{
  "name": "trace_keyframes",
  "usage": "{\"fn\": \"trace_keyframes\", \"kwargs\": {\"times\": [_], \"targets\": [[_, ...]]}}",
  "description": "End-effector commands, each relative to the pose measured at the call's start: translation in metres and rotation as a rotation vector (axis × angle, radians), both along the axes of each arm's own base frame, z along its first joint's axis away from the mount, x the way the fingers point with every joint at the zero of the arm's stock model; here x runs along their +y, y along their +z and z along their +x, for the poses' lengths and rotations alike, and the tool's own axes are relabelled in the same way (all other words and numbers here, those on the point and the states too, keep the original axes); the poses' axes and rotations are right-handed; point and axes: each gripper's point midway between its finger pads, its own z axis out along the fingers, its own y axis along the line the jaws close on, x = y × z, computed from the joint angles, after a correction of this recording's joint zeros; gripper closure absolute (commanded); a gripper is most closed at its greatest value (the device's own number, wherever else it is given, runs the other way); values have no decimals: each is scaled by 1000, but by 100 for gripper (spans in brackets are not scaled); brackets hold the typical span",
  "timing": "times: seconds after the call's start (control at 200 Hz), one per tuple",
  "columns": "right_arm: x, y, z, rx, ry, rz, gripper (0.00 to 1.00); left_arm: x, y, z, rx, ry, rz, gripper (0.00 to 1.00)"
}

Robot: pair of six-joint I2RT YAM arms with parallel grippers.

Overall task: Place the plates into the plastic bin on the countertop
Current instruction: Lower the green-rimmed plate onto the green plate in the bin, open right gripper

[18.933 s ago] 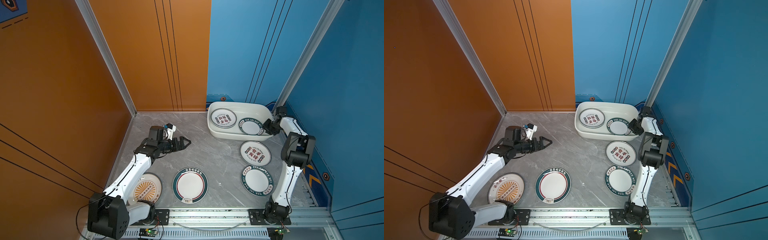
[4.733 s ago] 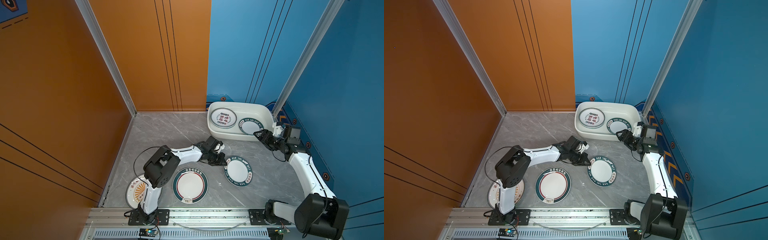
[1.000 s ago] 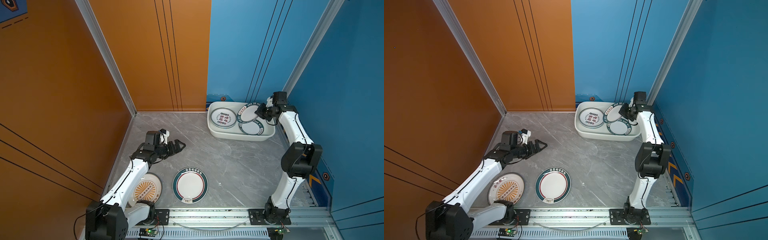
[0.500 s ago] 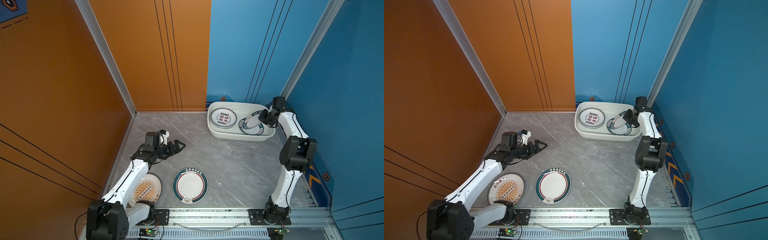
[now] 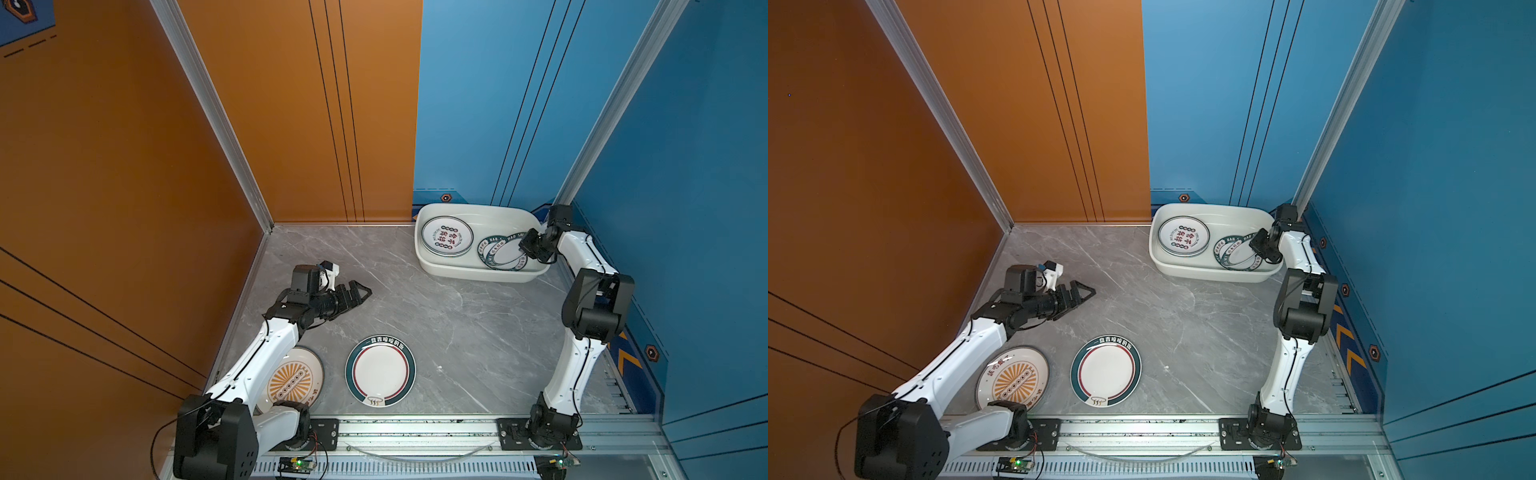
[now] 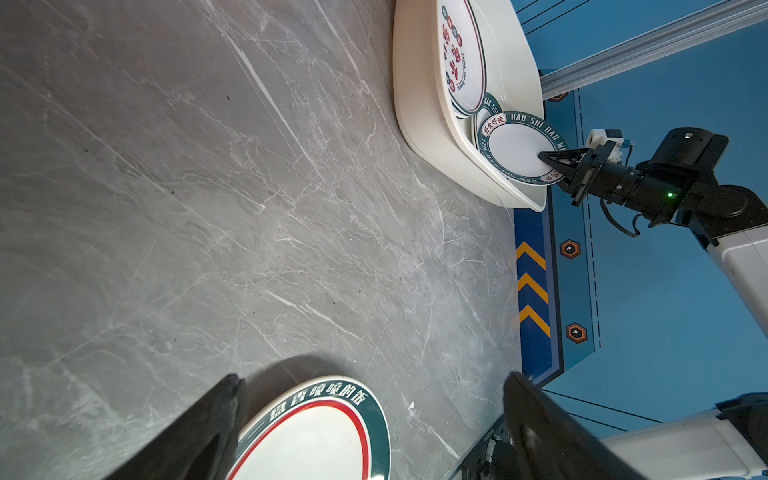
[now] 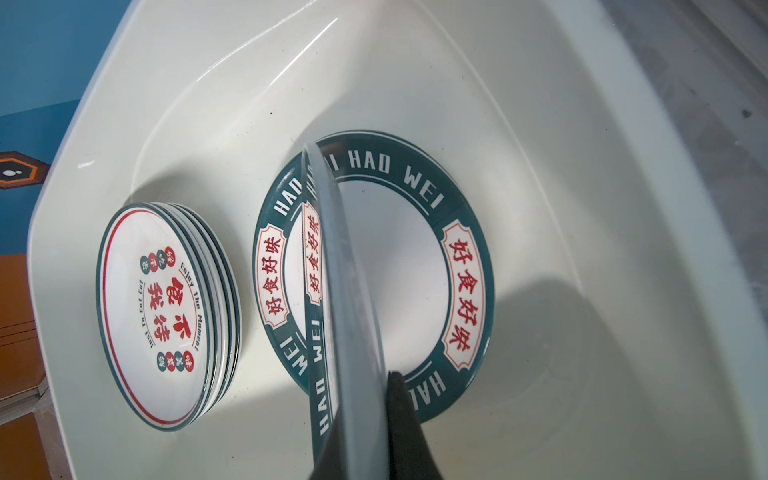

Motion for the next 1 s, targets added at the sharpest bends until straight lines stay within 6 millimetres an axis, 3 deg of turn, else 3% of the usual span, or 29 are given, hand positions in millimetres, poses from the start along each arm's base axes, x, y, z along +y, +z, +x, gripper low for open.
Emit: {"fn": "trace_keyframes", "kwargs": {"times": [0.0, 0.34, 0.996], "targets": [[-5, -27, -12, 68, -16, 10, 100, 0, -2, 0, 6, -2, -19, 2], [-11, -42, -20, 103, -28, 20, 77, -1, -4, -2, 11, -7, -21, 1], [-15, -56, -23, 136, -36, 1, 53, 0, -7, -2, 18, -5, -19, 0]]}}
